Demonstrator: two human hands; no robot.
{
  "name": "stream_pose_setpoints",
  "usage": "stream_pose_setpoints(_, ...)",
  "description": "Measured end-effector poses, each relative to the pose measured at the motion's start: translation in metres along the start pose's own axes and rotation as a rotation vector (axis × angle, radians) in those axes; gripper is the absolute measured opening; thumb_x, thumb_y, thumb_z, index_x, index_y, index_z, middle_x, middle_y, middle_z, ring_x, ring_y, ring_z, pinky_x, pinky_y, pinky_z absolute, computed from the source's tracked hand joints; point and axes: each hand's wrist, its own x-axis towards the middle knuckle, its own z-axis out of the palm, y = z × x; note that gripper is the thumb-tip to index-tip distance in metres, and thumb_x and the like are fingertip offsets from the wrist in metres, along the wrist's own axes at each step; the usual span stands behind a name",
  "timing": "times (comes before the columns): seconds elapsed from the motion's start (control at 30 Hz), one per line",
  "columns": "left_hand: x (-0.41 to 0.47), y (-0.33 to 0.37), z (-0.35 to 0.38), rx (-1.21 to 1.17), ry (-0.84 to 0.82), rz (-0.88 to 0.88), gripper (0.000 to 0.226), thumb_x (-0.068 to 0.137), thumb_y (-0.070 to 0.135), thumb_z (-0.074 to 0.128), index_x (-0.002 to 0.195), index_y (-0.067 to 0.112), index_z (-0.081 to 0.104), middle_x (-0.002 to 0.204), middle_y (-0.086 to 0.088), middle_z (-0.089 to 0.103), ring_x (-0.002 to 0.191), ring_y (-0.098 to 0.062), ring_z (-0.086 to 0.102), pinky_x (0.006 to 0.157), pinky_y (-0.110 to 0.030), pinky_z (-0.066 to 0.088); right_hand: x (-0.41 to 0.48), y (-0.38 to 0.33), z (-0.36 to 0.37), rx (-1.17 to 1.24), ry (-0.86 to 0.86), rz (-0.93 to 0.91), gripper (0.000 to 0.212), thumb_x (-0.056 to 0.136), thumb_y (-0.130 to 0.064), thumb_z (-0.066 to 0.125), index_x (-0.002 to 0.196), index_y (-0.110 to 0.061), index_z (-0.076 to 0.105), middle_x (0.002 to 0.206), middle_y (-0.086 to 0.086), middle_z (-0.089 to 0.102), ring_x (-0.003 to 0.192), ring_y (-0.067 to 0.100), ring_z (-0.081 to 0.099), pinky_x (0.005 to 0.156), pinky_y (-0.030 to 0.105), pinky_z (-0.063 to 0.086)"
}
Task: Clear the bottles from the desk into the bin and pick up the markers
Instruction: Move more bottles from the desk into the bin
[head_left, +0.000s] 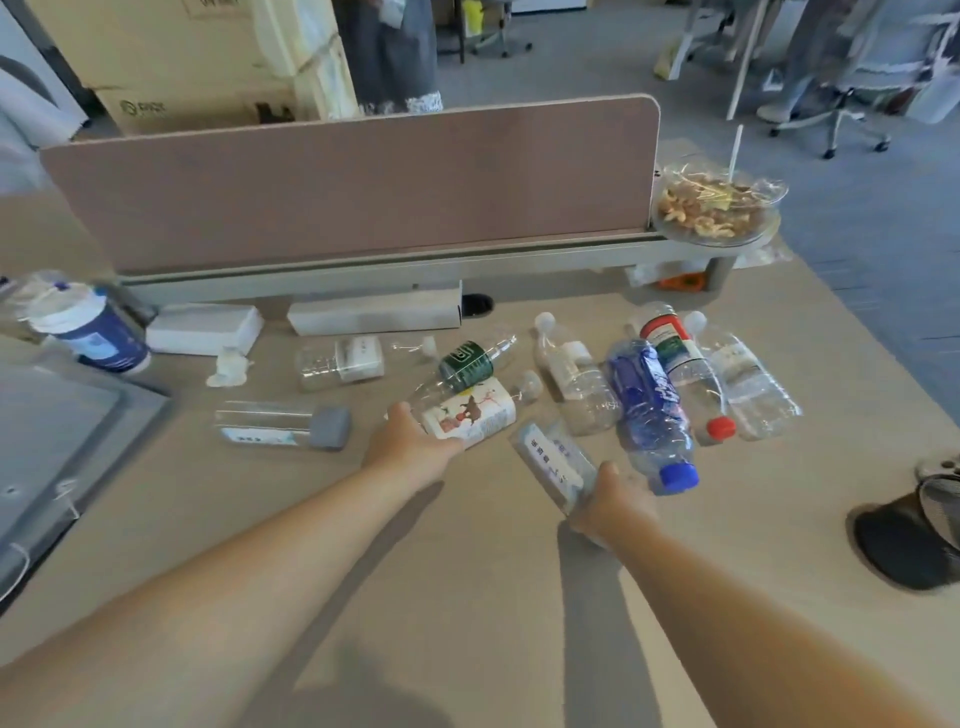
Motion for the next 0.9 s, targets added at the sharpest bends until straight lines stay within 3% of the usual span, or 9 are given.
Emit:
stream_pose_setpoints(0.13,0.005,-0.006,0.002,0.037,-0.009,0.019,0.064,0.074,0.032,0.076,0.128,0.014,0.046,0.120,-0.004,0.063,0.104,-0.025,0.062,0.071,-0.025,0.045,-0.001,0.002,0.010,0.077,0.073,0.056,0.053,0.077,-0.028,0.064,0.121,-0.011,0.041,0.118,0.015,0.046,0.110,0.034,0.053,0.086,0.042,0.052)
stream_pose_setpoints(0.27,0.010,0.001,0.006,0.090,-0.008,0.081,0.061,0.075,0.032,0.072,0.130,0.018,0.048,0.121,-0.005,0.062,0.109,-0.026,0.059,0.077,-0.025,0.046,-0.008,0.008,0.007,0.132,0.050,0.042,0.051,0.075,-0.030,0.066,0.117,-0.011,0.044,0.115,0.012,0.050,0.101,0.030,0.056,0.081,0.036,0.053)
stream_pose_setpoints(0.43,0.027,0.022,0.023,0.214,0.001,0.245,0.050,0.072,0.030,0.068,0.119,0.017,0.058,0.122,-0.006,0.057,0.107,-0.027,0.059,0.077,-0.032,0.047,-0.031,0.023,-0.021,0.270,0.054,0.073,0.040,0.071,-0.028,0.071,0.096,-0.012,0.043,0.084,0.003,0.053,0.075,0.024,0.054,0.055,0.025,0.042)
stream_pose_setpoints(0.6,0.043,0.029,0.049,0.461,-0.069,0.242,0.064,0.080,0.032,0.066,0.136,0.013,0.040,0.134,-0.011,0.044,0.125,-0.032,0.046,0.100,-0.045,0.043,-0.057,0.033,-0.071,0.340,0.121,0.054,0.040,0.069,-0.024,0.073,0.099,-0.012,0.049,0.081,0.013,0.067,0.052,0.024,0.058,0.059,0.029,0.051)
stream_pose_setpoints(0.73,0.037,0.017,0.065,0.721,0.043,0.326,0.072,0.079,0.029,0.064,0.140,0.010,0.030,0.136,-0.014,0.036,0.125,-0.031,0.041,0.097,-0.044,0.039,-0.075,0.037,-0.101,0.352,0.176,0.037,0.047,0.070,-0.025,0.074,0.106,-0.014,0.046,0.076,0.010,0.065,0.052,0.023,0.058,0.052,0.028,0.049)
stream_pose_setpoints(0.9,0.033,0.013,0.083,0.809,0.091,0.302,0.084,0.076,0.030,0.071,0.142,0.009,0.023,0.141,-0.016,0.029,0.124,-0.031,0.037,0.096,-0.044,0.038,-0.091,0.050,-0.102,0.374,0.170,0.056,0.049,0.073,-0.020,0.071,0.114,-0.018,0.045,0.071,0.005,0.061,0.046,0.017,0.055,0.043,0.023,0.040)
